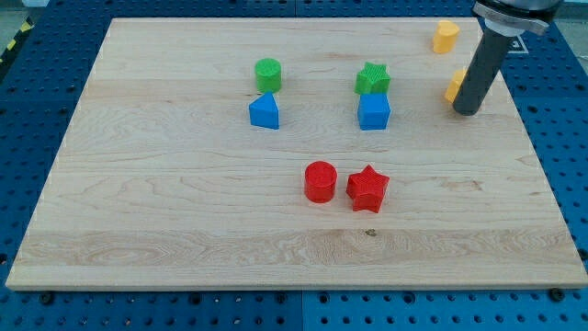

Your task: Move the yellow hexagon closer to the yellow heart

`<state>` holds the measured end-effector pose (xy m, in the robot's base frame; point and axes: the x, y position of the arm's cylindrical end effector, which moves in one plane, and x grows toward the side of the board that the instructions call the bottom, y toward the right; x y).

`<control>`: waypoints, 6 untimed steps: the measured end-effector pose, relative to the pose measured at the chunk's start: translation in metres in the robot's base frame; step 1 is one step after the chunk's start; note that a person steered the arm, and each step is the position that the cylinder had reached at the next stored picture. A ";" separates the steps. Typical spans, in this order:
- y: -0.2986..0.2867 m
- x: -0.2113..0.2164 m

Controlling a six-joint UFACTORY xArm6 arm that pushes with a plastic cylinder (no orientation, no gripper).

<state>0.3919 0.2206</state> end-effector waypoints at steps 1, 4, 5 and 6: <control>-0.001 -0.004; 0.001 -0.065; 0.001 -0.065; 0.002 -0.054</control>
